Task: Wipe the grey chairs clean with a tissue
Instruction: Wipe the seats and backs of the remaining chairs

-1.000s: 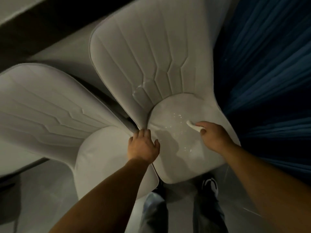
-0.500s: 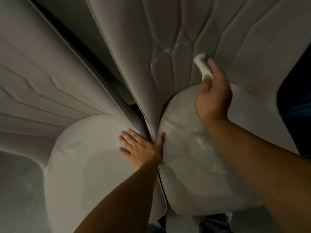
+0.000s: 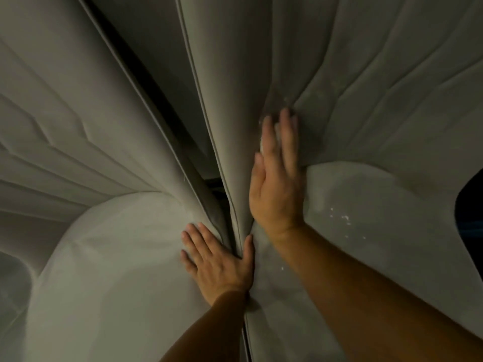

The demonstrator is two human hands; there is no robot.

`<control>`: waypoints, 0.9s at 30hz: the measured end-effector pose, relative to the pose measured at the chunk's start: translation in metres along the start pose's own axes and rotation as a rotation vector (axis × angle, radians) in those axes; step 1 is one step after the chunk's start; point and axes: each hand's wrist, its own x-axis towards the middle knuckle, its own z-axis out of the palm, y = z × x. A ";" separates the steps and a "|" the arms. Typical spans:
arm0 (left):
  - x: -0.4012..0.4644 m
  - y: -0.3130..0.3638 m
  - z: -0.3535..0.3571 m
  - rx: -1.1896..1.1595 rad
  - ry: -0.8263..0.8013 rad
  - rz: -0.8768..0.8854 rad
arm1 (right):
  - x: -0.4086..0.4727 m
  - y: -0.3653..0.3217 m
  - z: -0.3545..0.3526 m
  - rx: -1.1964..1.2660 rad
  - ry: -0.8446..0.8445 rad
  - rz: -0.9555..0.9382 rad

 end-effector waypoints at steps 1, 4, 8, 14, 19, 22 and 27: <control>0.000 0.000 0.002 -0.011 0.014 0.006 | -0.021 0.015 0.001 -0.045 -0.085 0.010; 0.000 0.000 0.006 -0.033 0.056 0.014 | -0.066 0.054 -0.017 -0.008 -0.270 0.285; 0.003 -0.001 0.009 -0.026 0.093 0.021 | -0.054 0.051 -0.044 0.021 -0.148 0.434; 0.003 0.001 0.009 -0.012 0.114 0.010 | 0.065 -0.007 -0.054 0.292 0.360 -0.063; 0.002 -0.006 0.013 -0.010 0.140 0.035 | 0.084 -0.012 -0.008 0.091 0.265 -0.235; 0.004 -0.004 0.015 -0.020 0.158 0.051 | 0.052 0.000 0.006 0.045 0.247 -0.208; 0.006 -0.005 0.013 -0.041 0.161 0.058 | -0.038 0.014 -0.002 0.013 -0.040 0.085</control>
